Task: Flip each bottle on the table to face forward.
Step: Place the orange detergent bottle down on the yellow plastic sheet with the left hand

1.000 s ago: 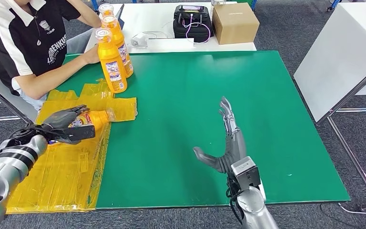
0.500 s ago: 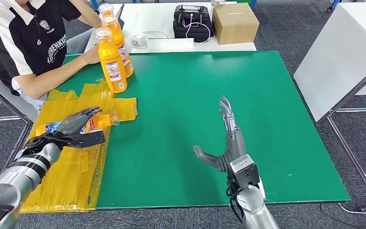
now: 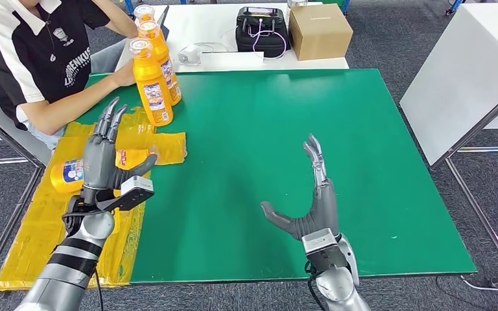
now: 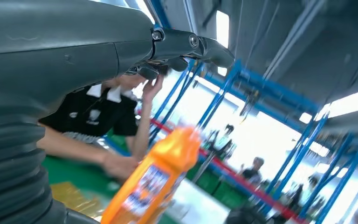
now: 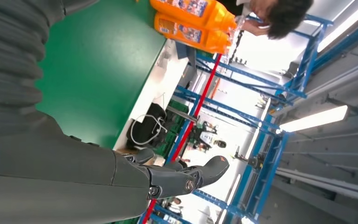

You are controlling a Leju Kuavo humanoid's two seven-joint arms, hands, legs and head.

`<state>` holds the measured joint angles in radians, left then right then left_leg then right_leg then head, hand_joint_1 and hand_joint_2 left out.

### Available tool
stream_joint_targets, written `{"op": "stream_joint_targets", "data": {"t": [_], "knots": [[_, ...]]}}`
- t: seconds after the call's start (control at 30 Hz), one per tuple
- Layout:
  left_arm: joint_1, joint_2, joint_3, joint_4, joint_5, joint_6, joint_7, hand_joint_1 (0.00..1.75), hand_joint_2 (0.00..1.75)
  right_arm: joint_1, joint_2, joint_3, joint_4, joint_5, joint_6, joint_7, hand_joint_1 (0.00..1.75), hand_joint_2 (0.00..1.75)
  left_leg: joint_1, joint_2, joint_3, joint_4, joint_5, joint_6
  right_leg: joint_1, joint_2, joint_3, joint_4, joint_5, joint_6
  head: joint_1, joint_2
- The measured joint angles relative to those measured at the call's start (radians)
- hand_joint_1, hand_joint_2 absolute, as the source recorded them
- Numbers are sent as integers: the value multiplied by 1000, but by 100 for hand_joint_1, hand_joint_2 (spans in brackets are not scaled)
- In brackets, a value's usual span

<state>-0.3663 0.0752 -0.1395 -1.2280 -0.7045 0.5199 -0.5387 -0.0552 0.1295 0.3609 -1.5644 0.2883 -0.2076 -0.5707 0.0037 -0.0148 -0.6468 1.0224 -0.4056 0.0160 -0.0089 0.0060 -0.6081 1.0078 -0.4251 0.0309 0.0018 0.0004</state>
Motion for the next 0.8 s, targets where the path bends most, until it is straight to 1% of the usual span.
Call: {"op": "stream_joint_targets", "data": {"t": [0.07, 0.17, 0.2, 0.33, 0.37, 0.4, 0.47, 0.57, 0.63, 0.7, 0.8], "knots": [[23, -18, 9, -56, 44, -44, -14, 0, 175, 5, 0, 1, -10, -4, -9, 5, 0, 175, 0, 0, 0, 0, 0, 0, 1, 0, 0, 0, 0, 0, 0, 0], [61, -43, 10, -136, 105, -164, -3, 0, 175, 18, 0, 1, -26, -19, 7, 21, 0, 175, 1, 0, 0, 0, 0, 0, 1, 0, 0, 0, 0, 0, 0, 0], [72, -51, 9, -160, 116, -189, -1, 0, 175, 22, -1, 1, -31, -22, 13, 24, 0, 175, 0, 0, 0, 0, 0, 0, 1, 0, 0, 0, 0, 0, 0, 0], [98, -72, 5, -220, 139, -225, 3, 0, 175, 33, -2, 1, -44, -30, 27, 30, 0, 175, 0, 0, 0, 0, 0, 0, 1, 0, 0, 0, 0, 0, 0, 0], [103, -75, 5, -230, 155, -252, 6, 0, 175, 36, -2, 1, -46, -34, 38, 34, 0, 175, 0, 0, 0, 0, 0, 0, 1, 0, 0, 0, 0, 0, 0, 0], [109, -78, 4, -240, 184, -296, 13, 0, 175, 40, -3, 0, -50, -42, 56, 39, 0, 175, 0, 0, 0, 0, 0, 0, 1, 0, 0, 0, 0, 0, 0, 0], [127, -83, -3, -259, 262, -414, 35, 0, 175, 56, -9, -8, -60, -64, 100, 50, 0, 175, 0, -1, 0, 0, 0, 0, 1, 0, 0, 0, 0, 0, 0, 0], [172, -84, -23, -271, 393, -590, 69, 0, 175, 95, -27, -41, -79, -102, 175, 60, 0, 175, 0, -1, 0, 0, 0, 0, 1, 0, 1, 0, 0, 0, 0, 0], [212, -79, -33, -271, 461, -671, 72, 0, 175, 131, -44, -74, -91, -119, 213, 62, 0, 175, 0, -1, 0, 0, -1, 0, 1, 0, 0, 0, 0, 0, 0, 0], [261, -70, -39, -272, 500, -716, 59, 0, 175, 170, -62, -111, -100, -123, 238, 62, 0, 175, 0, -1, 0, 0, -2, 0, 1, 0, 0, -1, -1, 1, 0, 0], [331, -59, -45, -279, 529, -751, 38, 0, 175, 220, -78, -162, -111, -119, 264, 60, 0, 175, 0, -1, -1, 0, -3, 0, 0, 0, 0, -1, -2, 2, 0, 0]]}}
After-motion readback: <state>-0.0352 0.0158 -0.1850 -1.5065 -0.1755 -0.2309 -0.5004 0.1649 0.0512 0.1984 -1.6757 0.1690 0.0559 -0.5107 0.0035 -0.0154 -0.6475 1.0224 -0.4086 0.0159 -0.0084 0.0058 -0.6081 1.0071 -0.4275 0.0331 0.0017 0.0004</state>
